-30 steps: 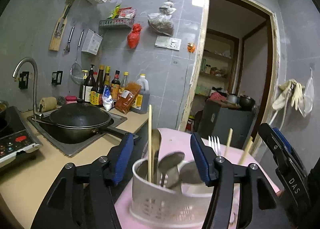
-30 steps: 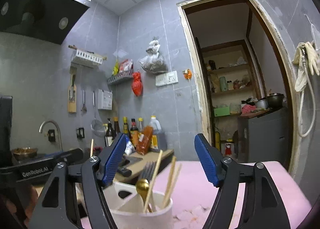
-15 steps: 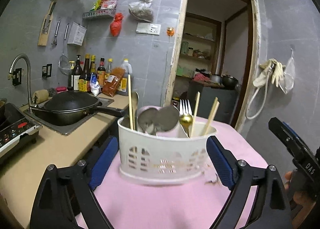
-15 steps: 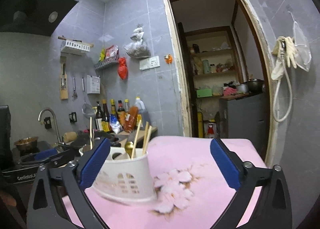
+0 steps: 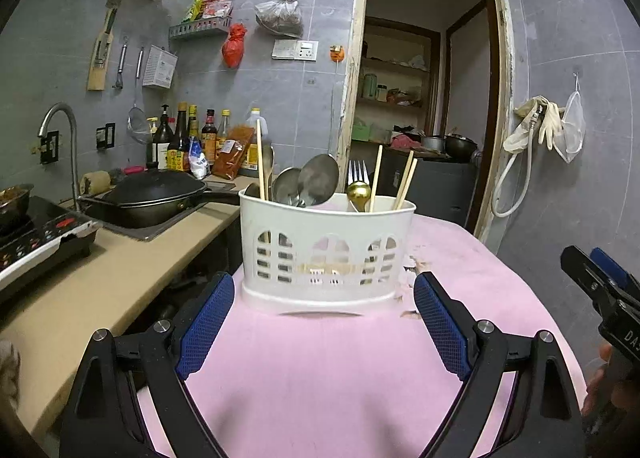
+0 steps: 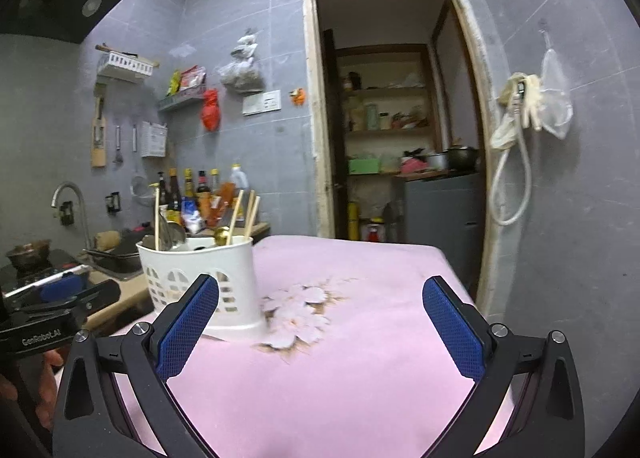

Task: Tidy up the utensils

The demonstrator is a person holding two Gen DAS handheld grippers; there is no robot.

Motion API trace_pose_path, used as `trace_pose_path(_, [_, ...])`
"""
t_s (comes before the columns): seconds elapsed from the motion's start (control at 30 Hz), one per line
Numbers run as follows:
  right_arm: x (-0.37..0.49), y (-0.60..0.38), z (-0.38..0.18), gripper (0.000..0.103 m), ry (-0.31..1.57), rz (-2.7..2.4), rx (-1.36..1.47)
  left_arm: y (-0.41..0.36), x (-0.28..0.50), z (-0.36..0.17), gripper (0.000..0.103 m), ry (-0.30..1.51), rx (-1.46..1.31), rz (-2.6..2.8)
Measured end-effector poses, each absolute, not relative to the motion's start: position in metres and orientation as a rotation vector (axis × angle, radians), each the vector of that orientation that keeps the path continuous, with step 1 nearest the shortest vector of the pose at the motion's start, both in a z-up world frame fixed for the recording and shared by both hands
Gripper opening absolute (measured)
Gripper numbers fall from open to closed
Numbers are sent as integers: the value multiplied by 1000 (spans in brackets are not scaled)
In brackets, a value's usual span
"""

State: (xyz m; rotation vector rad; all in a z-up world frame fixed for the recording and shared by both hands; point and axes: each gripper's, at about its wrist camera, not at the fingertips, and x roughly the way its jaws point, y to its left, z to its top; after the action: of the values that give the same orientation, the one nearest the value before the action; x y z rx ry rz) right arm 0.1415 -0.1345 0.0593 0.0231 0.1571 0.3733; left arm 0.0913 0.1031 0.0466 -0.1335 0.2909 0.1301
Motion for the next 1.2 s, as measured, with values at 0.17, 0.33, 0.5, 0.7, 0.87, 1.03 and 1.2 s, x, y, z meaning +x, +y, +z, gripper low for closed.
trace_pose_path(0.17, [126,-139,51,103,155,334,-10,96,81,45,88,271,-107,140])
trace_pose_path(0.33, [120,-143,46,103,168,329,-8,87,76,43,88,255,-71,148])
trace_pose_path(0.5, [119,-147,44,103,172,325,-1,86,74,40,88,254,-74,152])
trace_pose_path(0.7, [118,-147,44,103,173,325,-2,90,73,38,88,257,-95,154])
trace_pose_path(0.87, [117,-146,46,103,176,330,-5,93,71,39,88,258,-99,156])
trace_pose_path(1.03, [117,-146,47,103,176,329,-7,95,69,38,88,260,-111,157])
trace_pose_path(1.2, [116,-145,47,103,175,329,-6,96,68,39,88,257,-110,162])
